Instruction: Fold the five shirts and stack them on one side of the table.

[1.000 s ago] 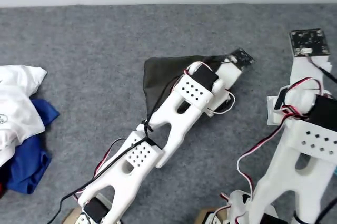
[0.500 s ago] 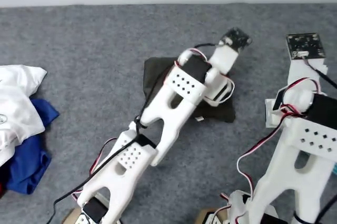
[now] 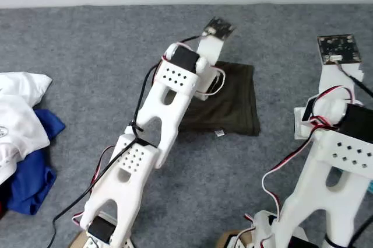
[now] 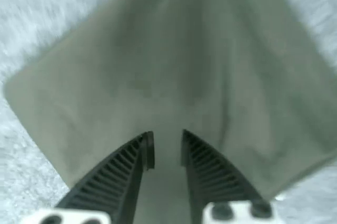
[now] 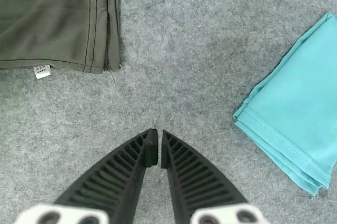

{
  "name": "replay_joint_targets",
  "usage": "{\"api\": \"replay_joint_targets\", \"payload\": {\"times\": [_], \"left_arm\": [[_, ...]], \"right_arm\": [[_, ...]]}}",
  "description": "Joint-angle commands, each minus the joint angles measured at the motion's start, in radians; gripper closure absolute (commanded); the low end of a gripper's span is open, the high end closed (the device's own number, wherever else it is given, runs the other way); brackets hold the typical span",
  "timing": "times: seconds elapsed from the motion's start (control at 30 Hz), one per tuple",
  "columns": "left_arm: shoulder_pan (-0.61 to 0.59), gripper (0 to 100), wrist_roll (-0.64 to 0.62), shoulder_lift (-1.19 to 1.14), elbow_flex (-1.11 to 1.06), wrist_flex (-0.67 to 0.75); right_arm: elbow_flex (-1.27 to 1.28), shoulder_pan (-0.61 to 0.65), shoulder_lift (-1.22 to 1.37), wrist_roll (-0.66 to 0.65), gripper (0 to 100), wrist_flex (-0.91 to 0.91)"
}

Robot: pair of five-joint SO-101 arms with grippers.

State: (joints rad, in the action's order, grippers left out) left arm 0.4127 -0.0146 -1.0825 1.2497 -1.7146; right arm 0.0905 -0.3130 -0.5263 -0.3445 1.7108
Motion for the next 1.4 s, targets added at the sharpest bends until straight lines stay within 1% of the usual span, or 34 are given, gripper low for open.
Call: {"api": "replay_joint_targets", "payload": {"times": [0.0, 0.17, 0.23, 0.53, 0.67, 0.83, 0.93, 1.13, 1.37], "left_arm": [[-0.055, 94, 0.017, -0.026, 0.010, 0.002], [-0.147, 96, 0.020, -0.054, 0.010, 0.000], [-0.173, 96, 0.051, -0.061, 0.008, 0.000], [-0.213, 96, 0.107, -0.097, 0.008, -0.037], [-0.244, 96, 0.106, -0.057, 0.030, -0.038], [-0.265, 95, 0.106, 0.052, 0.047, -0.029], [-0.245, 95, 0.107, 0.078, 0.061, 0.031], [-0.207, 95, 0.104, 0.003, 0.062, 0.201], [-0.204, 95, 0.106, -0.092, 0.062, 0.299]], "right_arm": [[-0.006, -0.012, -0.033, -0.009, 97.3, -0.018], [-0.006, -0.012, -0.033, -0.009, 97.3, -0.018], [-0.006, -0.012, -0.033, -0.009, 97.3, -0.018], [-0.008, -0.012, -0.033, -0.009, 97.3, -0.015], [-0.009, -0.012, -0.035, -0.009, 97.3, -0.007], [-0.009, -0.013, -0.035, -0.009, 97.3, -0.007], [-0.009, -0.012, -0.035, -0.009, 97.3, -0.007], [-0.009, -0.012, -0.035, -0.009, 97.3, -0.007], [-0.009, -0.012, -0.035, -0.009, 97.3, -0.005]]}}
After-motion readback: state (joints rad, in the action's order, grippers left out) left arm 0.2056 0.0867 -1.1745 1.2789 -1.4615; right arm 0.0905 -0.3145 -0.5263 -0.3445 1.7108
